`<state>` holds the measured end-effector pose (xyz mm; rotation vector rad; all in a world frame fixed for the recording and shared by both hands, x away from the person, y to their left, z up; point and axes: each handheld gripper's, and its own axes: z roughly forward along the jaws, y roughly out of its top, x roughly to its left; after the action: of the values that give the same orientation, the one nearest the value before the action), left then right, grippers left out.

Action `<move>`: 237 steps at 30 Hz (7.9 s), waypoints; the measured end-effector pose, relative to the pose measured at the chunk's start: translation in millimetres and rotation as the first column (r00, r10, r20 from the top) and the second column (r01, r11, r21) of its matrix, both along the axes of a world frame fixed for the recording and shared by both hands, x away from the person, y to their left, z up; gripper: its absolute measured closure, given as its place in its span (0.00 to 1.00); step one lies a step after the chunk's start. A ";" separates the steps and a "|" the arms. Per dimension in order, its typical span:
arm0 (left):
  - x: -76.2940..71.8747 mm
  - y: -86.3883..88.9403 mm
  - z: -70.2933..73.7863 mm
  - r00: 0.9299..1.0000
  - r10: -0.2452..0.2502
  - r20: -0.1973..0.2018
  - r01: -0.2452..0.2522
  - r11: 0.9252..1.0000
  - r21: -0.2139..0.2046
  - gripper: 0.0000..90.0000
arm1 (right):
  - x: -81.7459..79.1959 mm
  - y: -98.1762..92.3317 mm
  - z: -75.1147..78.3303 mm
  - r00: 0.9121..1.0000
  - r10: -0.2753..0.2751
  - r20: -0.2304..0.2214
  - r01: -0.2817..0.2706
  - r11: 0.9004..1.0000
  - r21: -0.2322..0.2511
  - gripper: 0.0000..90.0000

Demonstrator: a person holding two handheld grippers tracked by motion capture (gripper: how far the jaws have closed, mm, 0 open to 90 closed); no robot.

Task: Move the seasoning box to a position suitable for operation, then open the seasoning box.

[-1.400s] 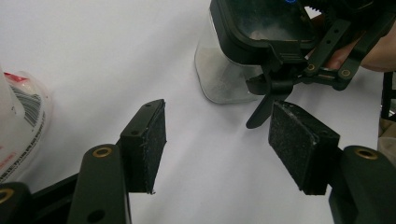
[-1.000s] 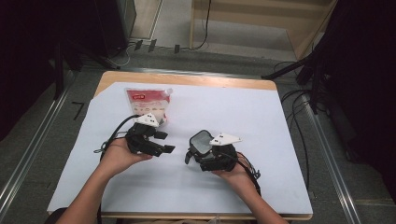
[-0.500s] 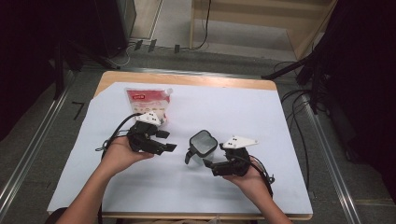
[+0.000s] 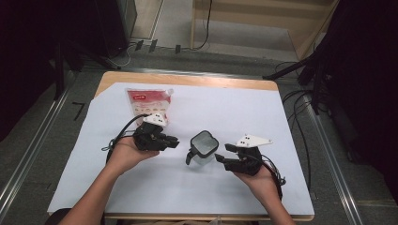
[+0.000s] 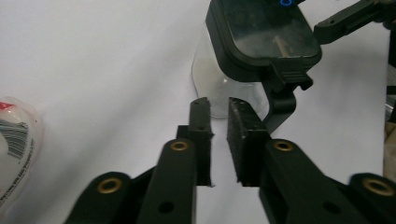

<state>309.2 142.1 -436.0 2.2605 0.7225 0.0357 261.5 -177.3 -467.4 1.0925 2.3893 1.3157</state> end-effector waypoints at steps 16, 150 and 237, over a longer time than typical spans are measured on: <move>-4.2 -16.4 -3.8 0.999 -0.047 -0.014 0.046 0.999 -0.014 1.00 | 3.6 -0.4 0.4 1.000 -0.006 -0.018 0.006 1.000 0.007 0.93; -9.1 -13.5 0.9 0.996 -0.083 -0.015 0.082 0.995 -0.054 0.45 | -10.5 29.0 -13.7 0.988 0.081 -0.132 -0.086 0.996 -0.031 1.00; 40.5 -87.9 -18.8 0.972 -0.236 0.012 0.236 0.971 -0.039 0.20 | 58.8 -42.1 -5.8 0.973 -0.152 -0.172 0.144 0.988 -0.061 1.00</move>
<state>349.7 54.2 -454.8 2.2911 0.4418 -0.0841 320.2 -219.4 -473.1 1.3966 2.3915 1.1503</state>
